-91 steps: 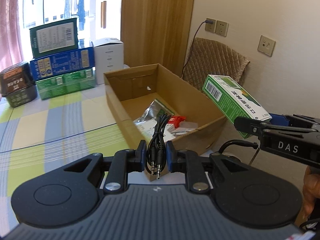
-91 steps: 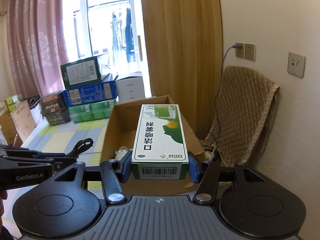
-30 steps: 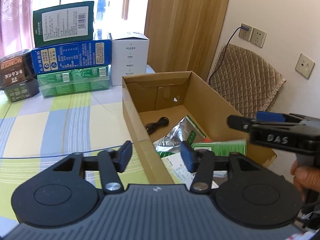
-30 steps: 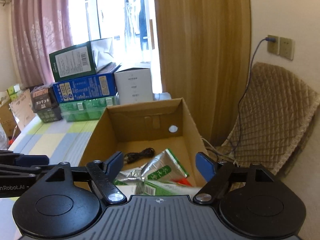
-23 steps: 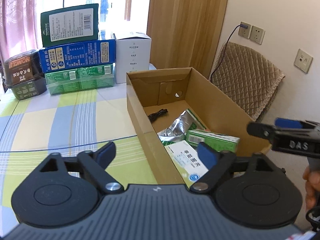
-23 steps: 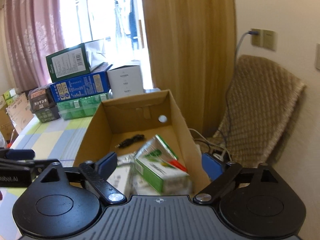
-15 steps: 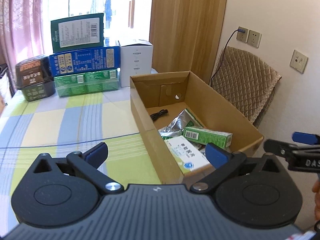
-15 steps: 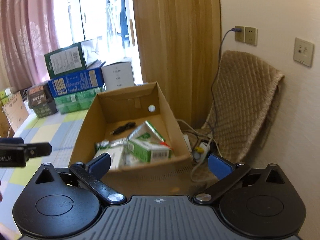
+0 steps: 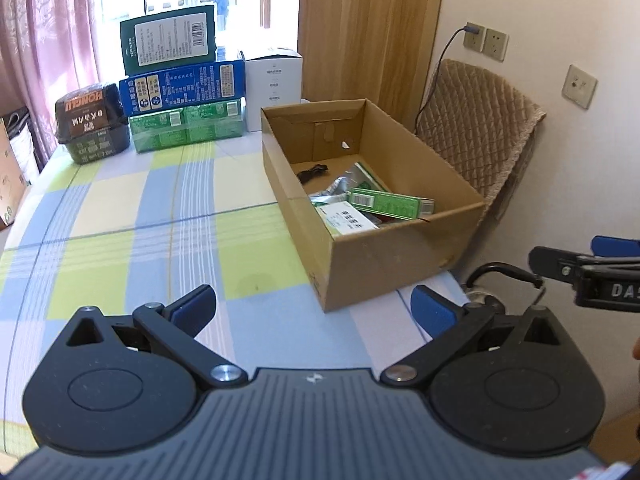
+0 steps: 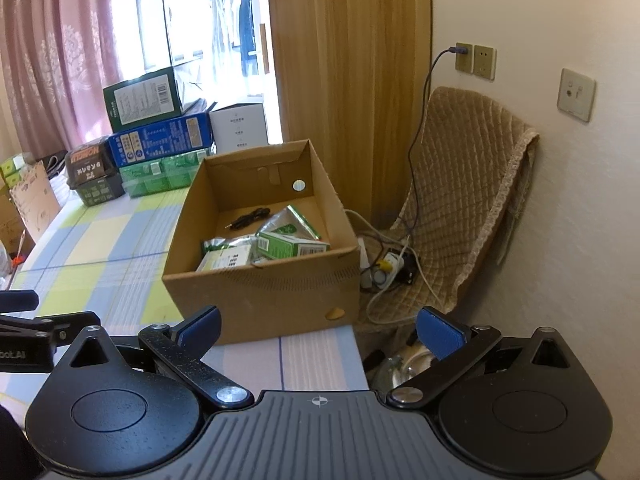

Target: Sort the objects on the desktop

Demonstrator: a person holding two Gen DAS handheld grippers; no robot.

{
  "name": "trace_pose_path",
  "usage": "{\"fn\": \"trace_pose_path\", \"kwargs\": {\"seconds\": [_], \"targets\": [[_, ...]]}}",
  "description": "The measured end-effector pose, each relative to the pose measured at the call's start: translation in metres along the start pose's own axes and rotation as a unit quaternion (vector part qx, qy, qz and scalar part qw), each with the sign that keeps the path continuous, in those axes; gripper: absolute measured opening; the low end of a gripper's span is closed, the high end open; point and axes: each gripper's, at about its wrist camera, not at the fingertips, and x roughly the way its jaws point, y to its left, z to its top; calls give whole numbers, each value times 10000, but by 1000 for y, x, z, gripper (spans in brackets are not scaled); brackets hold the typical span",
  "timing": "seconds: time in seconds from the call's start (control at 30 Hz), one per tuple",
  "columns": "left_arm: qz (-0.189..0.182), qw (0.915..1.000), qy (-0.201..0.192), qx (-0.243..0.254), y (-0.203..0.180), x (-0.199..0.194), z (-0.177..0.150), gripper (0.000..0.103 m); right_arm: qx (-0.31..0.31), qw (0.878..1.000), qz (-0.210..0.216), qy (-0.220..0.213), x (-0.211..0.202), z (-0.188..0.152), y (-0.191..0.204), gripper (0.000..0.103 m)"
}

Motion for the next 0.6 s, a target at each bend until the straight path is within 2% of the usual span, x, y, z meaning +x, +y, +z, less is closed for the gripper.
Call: {"fn": "trace_pose_path", "kwargs": {"seconds": [0.17, 0.37, 0.6], "targets": [[306, 9995, -77, -25, -6, -24, -6, 102, -39, 9999, 88, -36, -21, -5, 3, 101], [105, 9995, -25, -297, -5, -42, -9, 102, -79, 9999, 137, -46, -39, -5, 10, 101], [42, 9997, -22, -223, -13, -51, -17, 102, -161, 9996, 222, -25, -54, -5, 19, 101]]}}
